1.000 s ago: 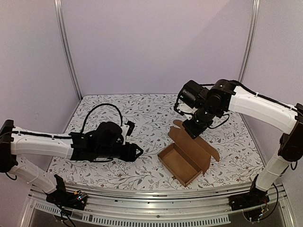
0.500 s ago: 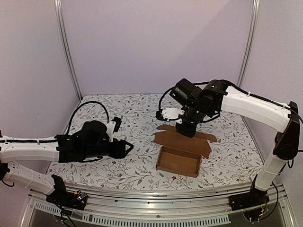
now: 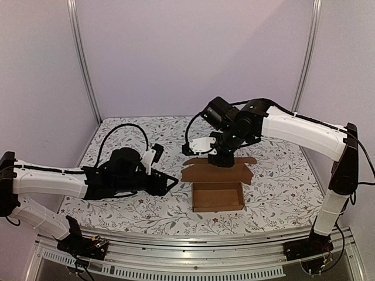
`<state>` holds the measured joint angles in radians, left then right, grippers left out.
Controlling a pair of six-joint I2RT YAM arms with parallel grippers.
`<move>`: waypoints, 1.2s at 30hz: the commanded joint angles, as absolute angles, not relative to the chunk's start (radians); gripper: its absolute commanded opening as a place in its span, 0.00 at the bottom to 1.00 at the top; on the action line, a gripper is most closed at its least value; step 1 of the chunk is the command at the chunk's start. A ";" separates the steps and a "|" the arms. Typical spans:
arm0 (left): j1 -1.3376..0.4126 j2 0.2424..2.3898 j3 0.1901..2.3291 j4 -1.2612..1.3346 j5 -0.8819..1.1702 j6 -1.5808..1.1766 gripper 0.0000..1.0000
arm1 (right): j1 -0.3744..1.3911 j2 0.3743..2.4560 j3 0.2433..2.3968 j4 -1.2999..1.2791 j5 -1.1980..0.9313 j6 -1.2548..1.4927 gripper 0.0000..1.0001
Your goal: Fold the paper box
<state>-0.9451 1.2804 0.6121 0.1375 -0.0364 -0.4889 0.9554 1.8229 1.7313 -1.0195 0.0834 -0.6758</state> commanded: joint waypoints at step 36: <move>-0.913 1.497 0.711 0.321 0.077 -0.325 0.15 | 0.960 1.887 1.801 -1.047 -0.032 -0.676 0.00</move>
